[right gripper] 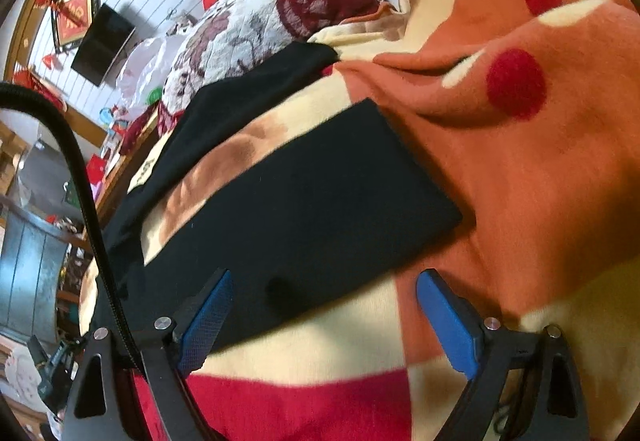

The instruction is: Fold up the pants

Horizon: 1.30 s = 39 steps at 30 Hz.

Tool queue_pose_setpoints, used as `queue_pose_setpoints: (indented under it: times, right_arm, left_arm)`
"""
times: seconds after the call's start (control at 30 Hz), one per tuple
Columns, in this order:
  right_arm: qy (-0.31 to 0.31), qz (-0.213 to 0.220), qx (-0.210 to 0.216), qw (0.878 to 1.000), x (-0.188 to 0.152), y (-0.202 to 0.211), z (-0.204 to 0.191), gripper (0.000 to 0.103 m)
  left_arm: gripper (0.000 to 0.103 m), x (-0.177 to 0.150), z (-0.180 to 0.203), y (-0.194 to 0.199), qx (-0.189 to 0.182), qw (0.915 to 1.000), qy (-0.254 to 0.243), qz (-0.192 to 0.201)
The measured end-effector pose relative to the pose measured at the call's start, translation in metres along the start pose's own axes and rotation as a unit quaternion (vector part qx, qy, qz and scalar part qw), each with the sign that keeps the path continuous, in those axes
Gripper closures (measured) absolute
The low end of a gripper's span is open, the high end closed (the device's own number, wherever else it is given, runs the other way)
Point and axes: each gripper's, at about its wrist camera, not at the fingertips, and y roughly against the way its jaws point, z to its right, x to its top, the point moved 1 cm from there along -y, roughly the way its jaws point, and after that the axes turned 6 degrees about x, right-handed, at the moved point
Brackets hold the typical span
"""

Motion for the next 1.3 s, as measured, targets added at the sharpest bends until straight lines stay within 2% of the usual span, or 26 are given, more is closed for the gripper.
queue_pose_setpoints:
  times: [0.03,0.07,0.1,0.13,0.17,0.2,0.23,0.27,0.3,0.43,0.63,0.97,1.1,1.17,1.3]
  right_arm:
    - [0.002,0.004,-0.005,1.0,0.003,-0.002,0.0,0.024]
    - [0.004,0.007,-0.012,1.0,0.007,-0.004,0.002,0.038]
    - [0.001,0.01,-0.012,1.0,0.01,-0.006,0.004,0.044]
    - [-0.005,0.015,-0.008,1.0,0.012,-0.005,0.007,0.055]
    - [-0.014,0.021,-0.001,1.0,0.015,-0.004,0.011,0.067]
    - [-0.024,0.026,0.003,0.999,0.017,-0.003,0.015,0.074]
    - [-0.03,0.028,0.005,0.999,0.019,-0.001,0.018,0.087]
    - [-0.035,0.03,0.011,0.999,0.02,0.001,0.02,0.092]
    - [-0.035,0.029,0.018,0.999,0.02,0.003,0.022,0.093]
    - [-0.01,0.034,0.017,0.999,0.02,0.013,0.013,0.098]
    - [0.054,0.044,-0.001,0.998,0.018,0.04,-0.012,0.098]
    - [0.057,0.043,-0.011,0.997,-0.007,0.087,-0.008,0.099]
    - [0.057,0.018,-0.027,0.998,-0.018,0.084,-0.001,0.098]
    - [0.053,-0.011,-0.043,0.998,-0.023,0.071,0.004,0.098]
    - [0.056,-0.066,-0.101,0.991,-0.033,0.049,0.01,0.094]
  left_arm:
    - [0.022,0.001,0.002,-0.001,0.001,1.0,-0.002,0.0]
    - [0.022,0.002,0.004,-0.002,0.004,1.0,-0.005,0.0]
    - [0.022,0.003,0.006,-0.004,0.007,0.9999,-0.01,-0.001]
    - [0.027,0.003,0.009,-0.004,0.007,0.9999,-0.014,-0.002]
    - [0.033,0.004,0.011,-0.005,0.005,0.9998,-0.021,-0.001]
    - [0.049,0.004,0.013,-0.005,0.009,0.9996,-0.027,0.0]
    - [0.062,0.004,0.015,-0.006,0.013,0.9994,-0.033,-0.001]
    - [0.068,0.004,0.016,-0.006,0.018,0.999,-0.04,-0.001]
    - [0.079,0.004,0.017,-0.006,0.021,0.9987,-0.046,-0.001]
    - [0.09,0.003,0.019,0.002,0.02,0.9979,-0.059,0.014]
    - [0.094,0.006,0.025,0.025,-0.006,0.9961,-0.083,0.032]
    - [0.095,-0.002,0.013,0.055,-0.023,0.9936,-0.103,0.039]
    - [0.095,-0.011,0.0,0.043,-0.01,0.9949,-0.099,0.018]
    - [0.095,-0.015,-0.003,0.035,-0.006,0.9954,-0.096,0.005]
    - [0.094,-0.018,-0.006,0.028,-0.005,0.9961,-0.088,-0.011]
